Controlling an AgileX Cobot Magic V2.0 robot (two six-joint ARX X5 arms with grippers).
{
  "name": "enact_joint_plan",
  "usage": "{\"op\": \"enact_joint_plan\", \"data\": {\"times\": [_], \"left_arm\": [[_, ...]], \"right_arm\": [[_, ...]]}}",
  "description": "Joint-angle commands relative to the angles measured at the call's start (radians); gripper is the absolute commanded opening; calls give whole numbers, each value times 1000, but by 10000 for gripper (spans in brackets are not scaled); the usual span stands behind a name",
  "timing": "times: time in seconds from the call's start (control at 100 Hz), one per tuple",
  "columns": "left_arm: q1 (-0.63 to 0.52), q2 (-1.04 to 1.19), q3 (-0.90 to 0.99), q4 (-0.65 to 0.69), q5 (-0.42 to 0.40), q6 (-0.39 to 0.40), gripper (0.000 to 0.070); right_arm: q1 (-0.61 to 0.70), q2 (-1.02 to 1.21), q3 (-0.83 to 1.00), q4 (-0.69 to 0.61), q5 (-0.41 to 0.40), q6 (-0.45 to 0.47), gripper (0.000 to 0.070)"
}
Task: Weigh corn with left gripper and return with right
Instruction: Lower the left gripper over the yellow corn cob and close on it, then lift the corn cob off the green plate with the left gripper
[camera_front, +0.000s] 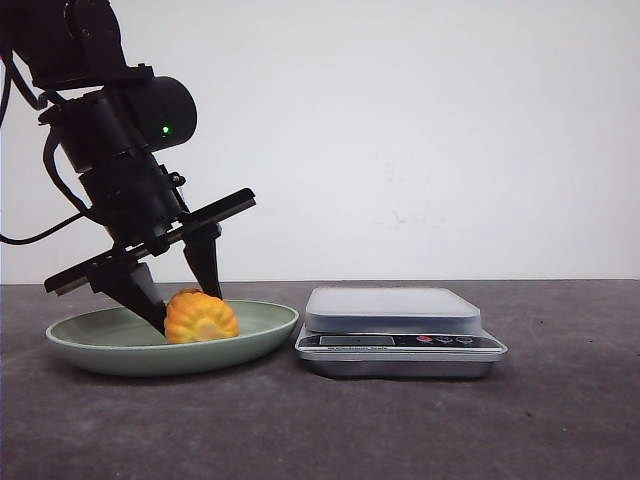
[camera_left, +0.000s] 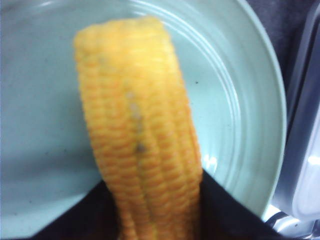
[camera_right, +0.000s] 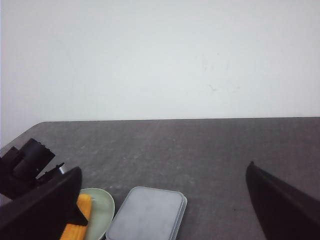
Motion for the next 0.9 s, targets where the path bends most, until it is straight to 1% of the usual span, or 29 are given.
{"op": "enact_joint_plan", "data": {"times": [0.0, 0.12, 0.2, 0.32, 0.46, 0.56, 0.69, 0.75, 0.89], "left_arm": [[-8, 51, -5, -32, 13, 30, 4], [-13, 51, 40, -57, 43, 59, 4], [-23, 51, 98, -98, 45, 106, 4], [-47, 51, 223, -179, 44, 181, 4], [-79, 51, 394, -237, 43, 230, 4], [-103, 51, 507, -234, 43, 241, 4], [-138, 51, 610, -185, 43, 253, 4], [-153, 52, 641, -169, 38, 252, 4], [-188, 59, 655, -145, -11, 250, 4]], "right_arm": [[2, 3, 15, 7, 10, -12, 654], [2, 3, 15, 7, 28, -15, 654], [2, 3, 15, 7, 30, -16, 654], [2, 3, 15, 7, 30, -27, 654], [2, 3, 15, 8, 30, -29, 654], [2, 3, 15, 8, 30, -31, 654], [2, 3, 15, 8, 30, -31, 654], [2, 3, 15, 8, 30, -31, 654], [2, 3, 15, 8, 48, -31, 654]]}}
